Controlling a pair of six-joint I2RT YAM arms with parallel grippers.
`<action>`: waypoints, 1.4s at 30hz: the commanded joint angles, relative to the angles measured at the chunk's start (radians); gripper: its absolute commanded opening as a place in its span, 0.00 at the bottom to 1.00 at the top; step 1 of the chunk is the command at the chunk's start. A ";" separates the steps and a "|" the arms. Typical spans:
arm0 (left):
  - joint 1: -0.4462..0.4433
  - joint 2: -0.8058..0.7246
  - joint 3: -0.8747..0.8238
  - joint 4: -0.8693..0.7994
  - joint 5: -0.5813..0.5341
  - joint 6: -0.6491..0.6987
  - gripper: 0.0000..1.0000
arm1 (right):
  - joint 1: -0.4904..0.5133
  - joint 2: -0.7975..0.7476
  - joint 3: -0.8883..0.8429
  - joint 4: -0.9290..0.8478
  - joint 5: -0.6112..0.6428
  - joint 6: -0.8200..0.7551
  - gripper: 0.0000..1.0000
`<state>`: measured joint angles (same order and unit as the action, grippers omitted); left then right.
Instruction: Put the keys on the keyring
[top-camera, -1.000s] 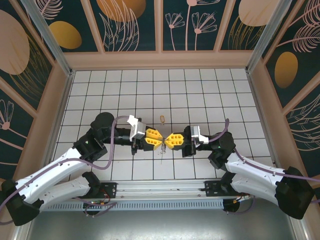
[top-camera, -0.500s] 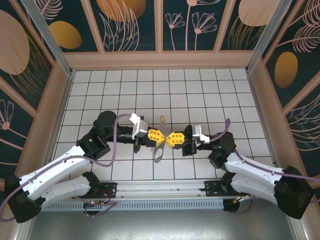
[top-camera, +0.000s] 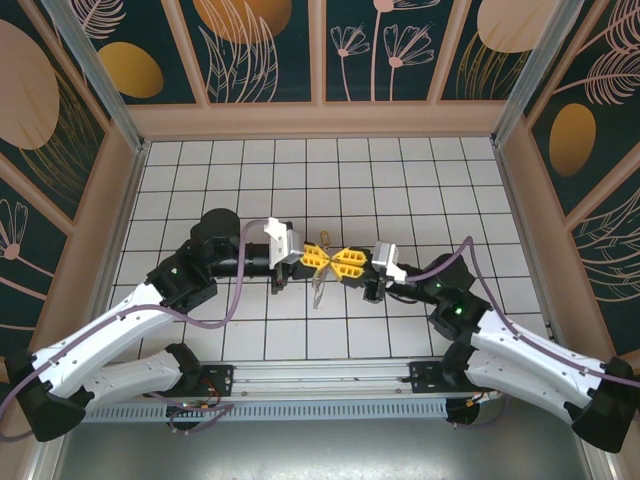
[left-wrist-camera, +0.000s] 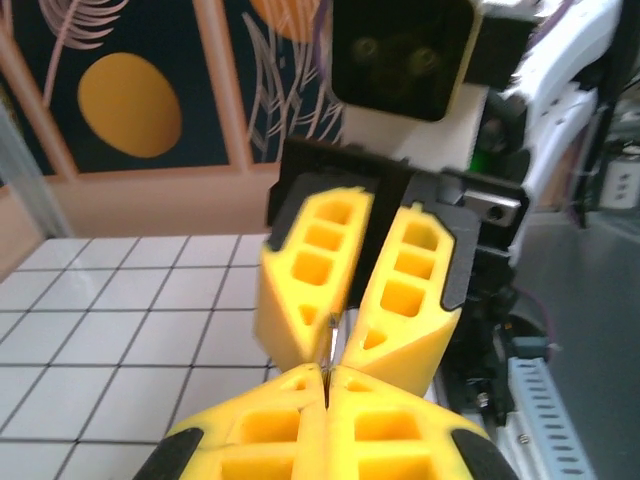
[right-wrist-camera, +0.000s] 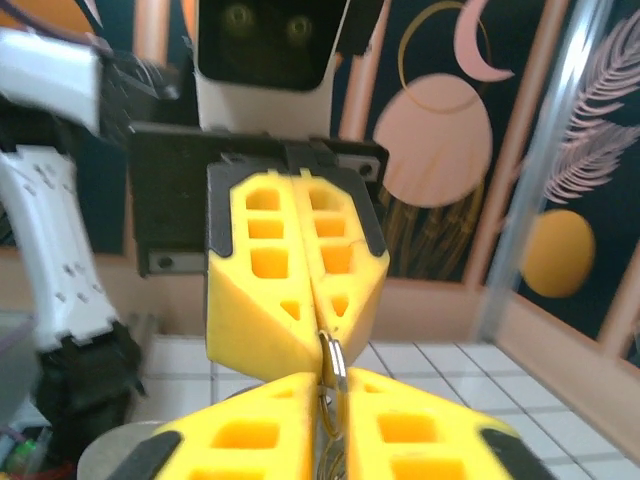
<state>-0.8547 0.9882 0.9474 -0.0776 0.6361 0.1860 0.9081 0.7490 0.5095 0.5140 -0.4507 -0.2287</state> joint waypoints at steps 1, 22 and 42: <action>-0.018 0.023 0.020 -0.121 -0.019 0.068 0.00 | 0.027 -0.013 0.062 -0.270 0.143 -0.120 0.09; -0.018 0.027 0.066 -0.198 -0.004 0.079 0.00 | 0.051 -0.025 0.095 -0.360 0.252 -0.163 0.16; -0.047 0.058 0.078 -0.235 -0.097 0.094 0.00 | 0.054 0.012 0.125 -0.362 0.265 -0.193 0.20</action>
<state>-0.8822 1.0424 0.9901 -0.3031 0.5301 0.2607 0.9630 0.7506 0.5892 0.1467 -0.2089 -0.3958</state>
